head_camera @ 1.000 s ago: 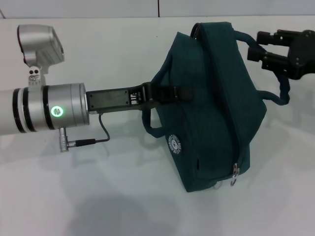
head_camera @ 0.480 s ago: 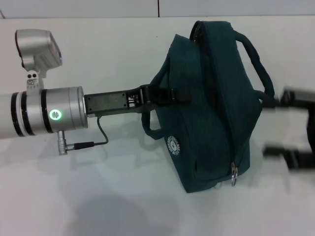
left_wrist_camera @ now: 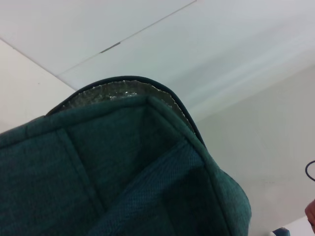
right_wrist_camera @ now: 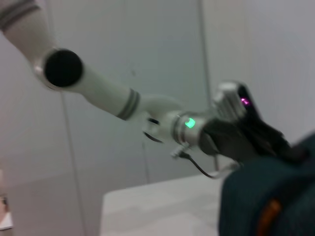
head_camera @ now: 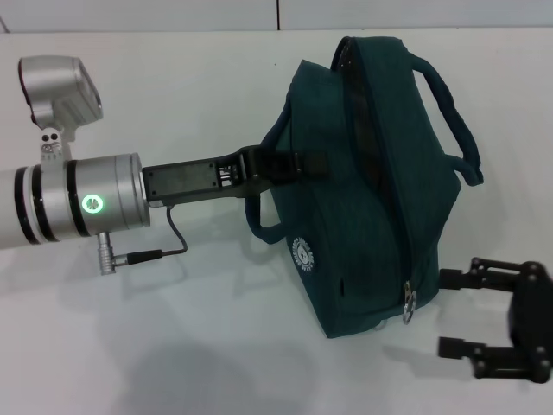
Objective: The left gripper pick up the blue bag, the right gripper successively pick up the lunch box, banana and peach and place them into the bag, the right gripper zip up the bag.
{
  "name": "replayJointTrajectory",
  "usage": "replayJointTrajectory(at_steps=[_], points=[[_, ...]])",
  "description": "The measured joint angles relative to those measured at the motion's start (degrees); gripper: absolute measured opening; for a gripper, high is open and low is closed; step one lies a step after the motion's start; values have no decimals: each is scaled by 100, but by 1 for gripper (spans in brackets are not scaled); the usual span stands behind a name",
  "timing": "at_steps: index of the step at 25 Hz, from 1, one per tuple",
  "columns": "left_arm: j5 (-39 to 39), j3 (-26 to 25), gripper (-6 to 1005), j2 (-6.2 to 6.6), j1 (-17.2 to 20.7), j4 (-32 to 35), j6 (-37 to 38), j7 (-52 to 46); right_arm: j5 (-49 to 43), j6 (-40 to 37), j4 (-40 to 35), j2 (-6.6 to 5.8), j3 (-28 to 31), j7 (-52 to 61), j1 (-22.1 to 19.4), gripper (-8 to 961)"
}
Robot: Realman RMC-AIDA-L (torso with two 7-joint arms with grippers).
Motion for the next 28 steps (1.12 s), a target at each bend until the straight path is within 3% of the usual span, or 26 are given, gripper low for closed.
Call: replayJointTrajectory(at_steps=[7, 28], points=[[-1, 14, 59, 0, -5, 1, -1, 0, -1, 505, 997, 29, -5, -618, 275, 719], [-1, 3, 59, 0, -9, 1, -1, -7, 13, 763, 1452, 77, -390, -662, 497, 707]])
